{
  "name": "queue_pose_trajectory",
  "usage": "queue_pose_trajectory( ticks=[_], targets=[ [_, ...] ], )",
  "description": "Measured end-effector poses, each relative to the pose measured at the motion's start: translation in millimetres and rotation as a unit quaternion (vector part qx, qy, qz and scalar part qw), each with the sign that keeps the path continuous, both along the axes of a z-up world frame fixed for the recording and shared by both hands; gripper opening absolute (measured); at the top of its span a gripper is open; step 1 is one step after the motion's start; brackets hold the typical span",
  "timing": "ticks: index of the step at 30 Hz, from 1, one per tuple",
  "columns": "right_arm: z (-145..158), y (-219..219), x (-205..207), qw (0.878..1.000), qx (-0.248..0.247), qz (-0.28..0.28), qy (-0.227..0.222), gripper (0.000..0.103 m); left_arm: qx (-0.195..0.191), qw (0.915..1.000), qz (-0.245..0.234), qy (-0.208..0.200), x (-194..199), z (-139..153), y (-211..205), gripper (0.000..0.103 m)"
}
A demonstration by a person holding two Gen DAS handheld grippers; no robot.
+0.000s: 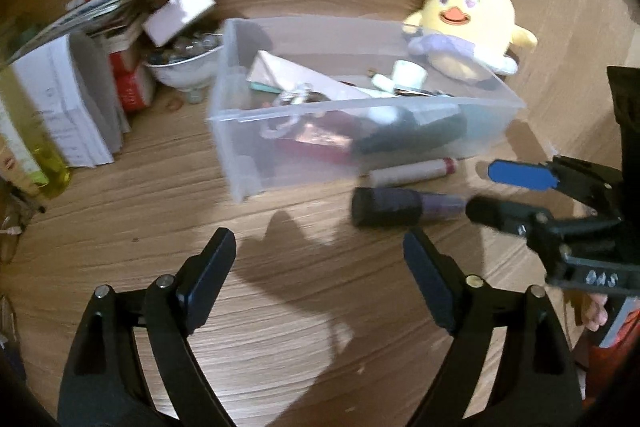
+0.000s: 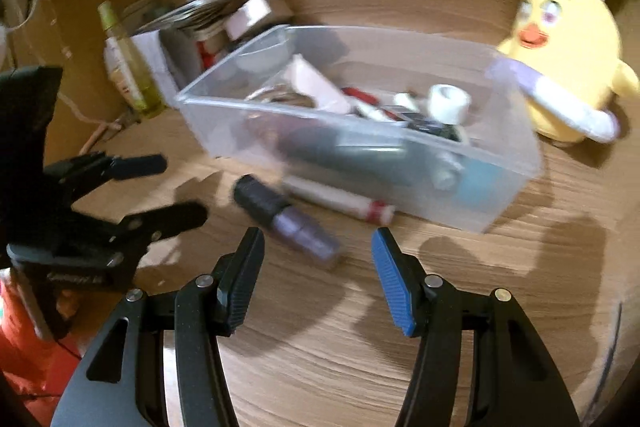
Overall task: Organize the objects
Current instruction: 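Withdraw both open tools from the box toward the two remaining tubes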
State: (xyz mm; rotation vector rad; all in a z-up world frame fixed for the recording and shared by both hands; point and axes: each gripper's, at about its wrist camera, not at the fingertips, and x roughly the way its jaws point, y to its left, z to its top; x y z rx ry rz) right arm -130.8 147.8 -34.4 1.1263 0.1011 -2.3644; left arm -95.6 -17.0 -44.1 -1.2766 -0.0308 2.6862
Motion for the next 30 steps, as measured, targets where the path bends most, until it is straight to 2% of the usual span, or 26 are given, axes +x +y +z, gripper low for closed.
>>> queue_pose_trajectory(
  ticks=[3, 7, 11, 15, 24, 27, 30],
  targets=[
    [-2, 17, -4, 0.999, 0.007, -0.046, 0.003, 0.053, -0.013, 0.9998, -0.013, 0.001, -7, 1, 13, 0.088],
    [-10, 24, -12, 0.997, 0.032, -0.075, 0.001, 0.053, -0.019, 0.9993, -0.031, 0.0, -18, 1, 28, 0.088],
    [-19, 7, -10, 0.998, 0.054, -0.037, -0.002, 0.053, -0.008, 0.9995, -0.03, -0.011, -24, -4, 31, 0.088],
    [-21, -2, -2, 0.999, 0.037, 0.01, -0.012, 0.052, 0.002, 0.9998, -0.012, -0.017, -25, -9, 23, 0.089],
    [-20, 24, -12, 0.999, 0.019, -0.042, -0.023, 0.052, 0.011, 0.9995, -0.012, -0.028, -33, -15, 25, 0.089],
    [-16, 24, -13, 0.999, 0.019, -0.042, -0.02, 0.052, -0.007, 0.9996, -0.015, -0.024, -32, -19, 29, 0.089],
    [-10, 11, -14, 0.999, 0.032, -0.025, -0.004, 0.052, -0.006, 0.9994, -0.019, -0.027, -29, -23, 25, 0.086]
  ],
)
